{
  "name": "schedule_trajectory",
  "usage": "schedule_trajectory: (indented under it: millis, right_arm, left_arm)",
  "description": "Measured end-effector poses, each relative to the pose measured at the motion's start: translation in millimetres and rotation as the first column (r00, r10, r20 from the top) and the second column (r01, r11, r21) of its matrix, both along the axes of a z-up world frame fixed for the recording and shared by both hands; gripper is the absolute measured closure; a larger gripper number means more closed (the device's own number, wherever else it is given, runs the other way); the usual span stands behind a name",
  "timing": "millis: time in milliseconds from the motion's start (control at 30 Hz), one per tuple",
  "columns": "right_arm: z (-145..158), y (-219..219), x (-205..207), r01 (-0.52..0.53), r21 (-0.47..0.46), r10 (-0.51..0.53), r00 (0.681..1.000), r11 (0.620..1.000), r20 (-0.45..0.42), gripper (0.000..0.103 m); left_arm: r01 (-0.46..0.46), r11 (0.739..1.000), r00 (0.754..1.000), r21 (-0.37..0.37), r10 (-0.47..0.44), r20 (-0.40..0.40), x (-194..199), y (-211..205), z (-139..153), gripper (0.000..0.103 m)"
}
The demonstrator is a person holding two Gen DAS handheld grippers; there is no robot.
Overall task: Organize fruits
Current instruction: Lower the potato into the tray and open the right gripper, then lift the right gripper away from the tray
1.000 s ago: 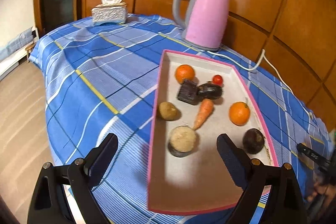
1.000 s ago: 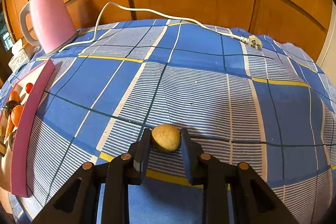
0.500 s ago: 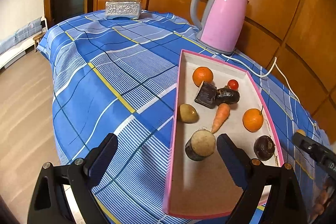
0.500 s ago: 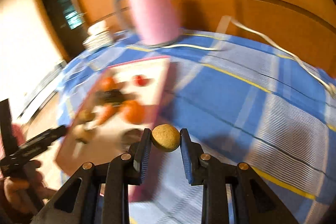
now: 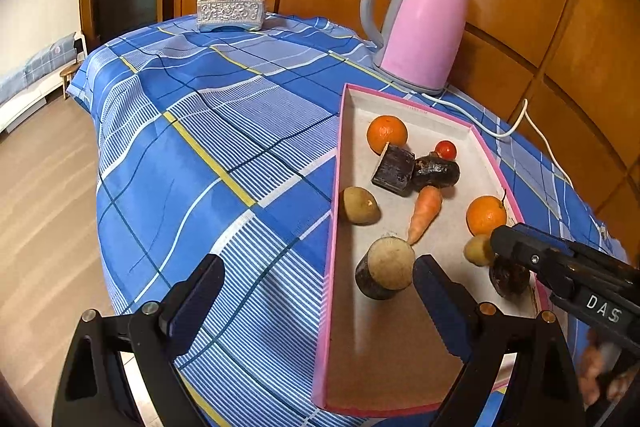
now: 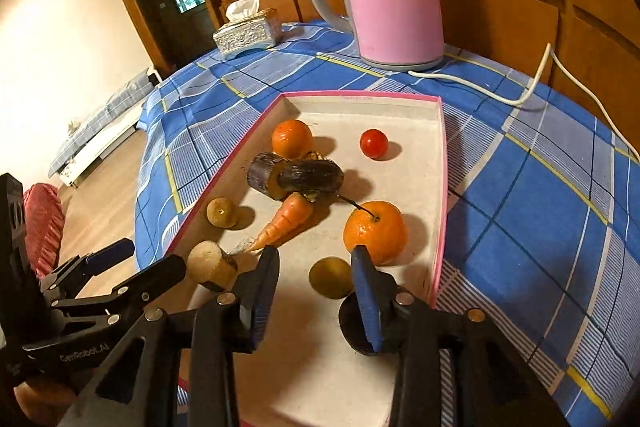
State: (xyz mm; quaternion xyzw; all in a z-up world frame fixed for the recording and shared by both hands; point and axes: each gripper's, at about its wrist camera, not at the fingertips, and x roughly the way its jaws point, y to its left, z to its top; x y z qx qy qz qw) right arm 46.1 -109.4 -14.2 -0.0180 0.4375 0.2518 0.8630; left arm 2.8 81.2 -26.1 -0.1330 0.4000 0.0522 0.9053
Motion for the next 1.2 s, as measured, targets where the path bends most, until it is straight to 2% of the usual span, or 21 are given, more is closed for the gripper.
schedule_trajectory:
  millis: [333, 567, 700, 867, 1200]
  right_arm:
    - [4.1, -19.0, -16.3, 0.065, 0.002, -0.065, 0.998, 0.998, 0.025, 0.065]
    - [13.0, -26.2, -35.2, 0.137, -0.050, -0.132, 0.987, 0.989, 0.089, 0.065]
    - [15.3, -30.7, -47.4, 0.197, -0.066, -0.187, 0.974, 0.978, 0.132, 0.059]
    - [14.6, -34.4, -60.6, 0.265, -0.100, -0.244, 0.951, 0.959, 0.189, 0.059]
    - [14.0, -45.9, -68.4, 0.319, -0.095, -0.296, 0.934, 0.943, 0.199, 0.059]
  left_arm:
    - [0.012, 1.000, 1.000, 0.023, -0.012, 0.011, -1.6, -7.4, 3.9, 0.007]
    - [0.024, 0.998, 0.998, 0.059, -0.028, 0.054, -9.1, -15.6, 13.8, 0.003]
    - [0.031, 0.997, 0.996, 0.070, -0.037, 0.078, -13.1, -19.1, 19.0, 0.001]
    - [0.043, 0.995, 0.993, 0.091, -0.053, 0.105, -17.9, -25.1, 25.2, 0.000]
    - [0.028, 0.997, 0.990, 0.071, -0.038, 0.137, -22.5, -24.7, 35.3, 0.000]
